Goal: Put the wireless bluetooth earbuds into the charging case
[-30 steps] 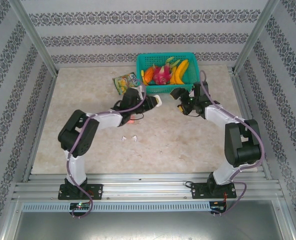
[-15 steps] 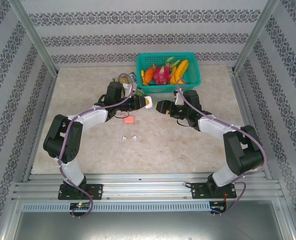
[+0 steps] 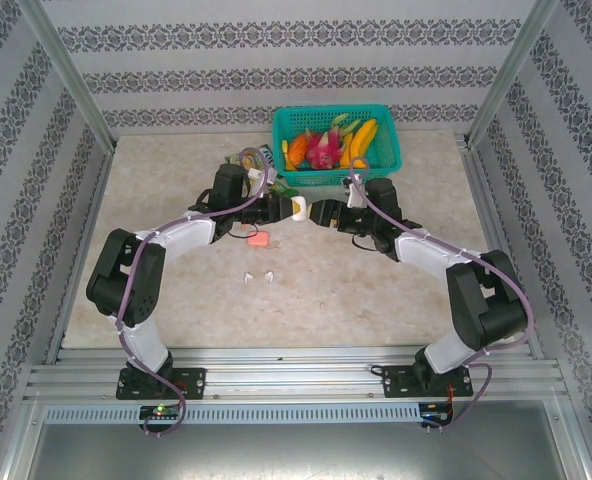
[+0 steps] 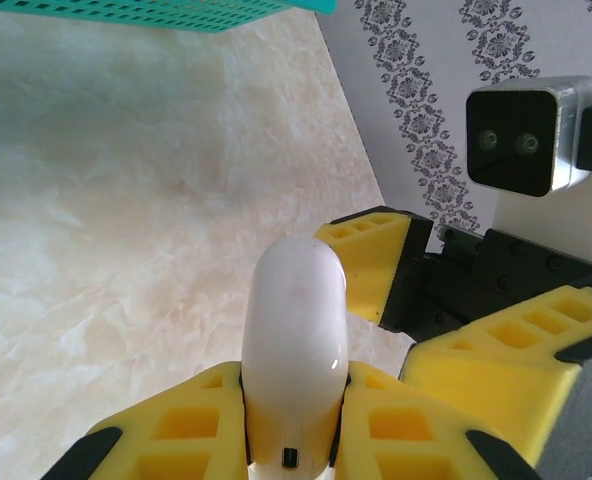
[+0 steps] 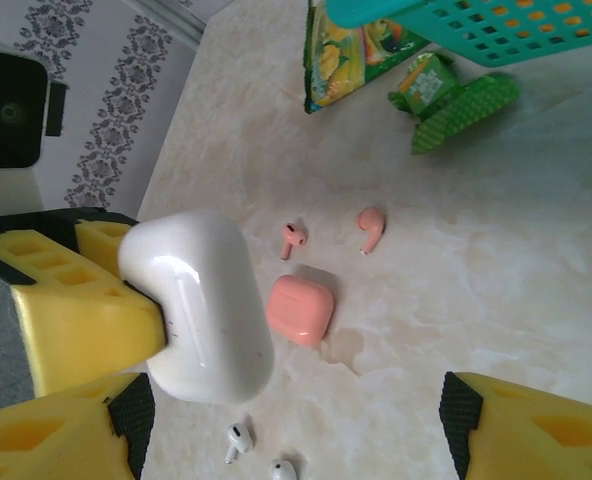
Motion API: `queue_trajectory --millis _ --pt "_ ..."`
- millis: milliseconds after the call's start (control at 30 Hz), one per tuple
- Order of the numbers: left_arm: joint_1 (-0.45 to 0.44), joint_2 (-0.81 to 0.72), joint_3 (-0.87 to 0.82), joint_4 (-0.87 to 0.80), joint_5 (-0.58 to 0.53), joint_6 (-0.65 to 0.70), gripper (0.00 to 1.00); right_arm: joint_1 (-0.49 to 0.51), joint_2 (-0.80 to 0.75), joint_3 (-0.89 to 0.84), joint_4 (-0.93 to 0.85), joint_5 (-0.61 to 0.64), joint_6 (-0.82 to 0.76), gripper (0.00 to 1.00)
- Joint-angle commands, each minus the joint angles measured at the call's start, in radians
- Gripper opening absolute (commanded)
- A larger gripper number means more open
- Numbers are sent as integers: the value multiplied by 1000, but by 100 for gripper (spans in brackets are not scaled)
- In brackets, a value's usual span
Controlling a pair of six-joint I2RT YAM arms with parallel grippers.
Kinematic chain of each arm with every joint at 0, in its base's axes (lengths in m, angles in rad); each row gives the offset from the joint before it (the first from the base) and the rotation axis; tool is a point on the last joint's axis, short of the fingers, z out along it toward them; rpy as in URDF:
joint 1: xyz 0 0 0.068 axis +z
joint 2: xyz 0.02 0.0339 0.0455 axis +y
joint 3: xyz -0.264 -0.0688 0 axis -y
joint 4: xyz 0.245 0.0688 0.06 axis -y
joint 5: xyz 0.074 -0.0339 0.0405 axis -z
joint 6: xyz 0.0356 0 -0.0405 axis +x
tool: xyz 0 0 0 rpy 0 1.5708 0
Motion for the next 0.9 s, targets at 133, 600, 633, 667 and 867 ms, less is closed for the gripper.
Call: queue_trajectory --millis 133,600,633,667,867 --pt "-2 -16 22 6 35 12 2 20 47 57 25 -8 -8 76" --pt "-8 -46 23 21 58 5 2 -49 108 -15 73 48 58 70" --pt "-10 -47 23 23 59 5 2 -56 110 -22 80 47 65 70" --pt "-10 -49 26 24 60 3 2 -63 112 -29 87 46 73 70" --pt "-10 -47 25 18 56 11 2 -93 73 -68 102 16 79 69"
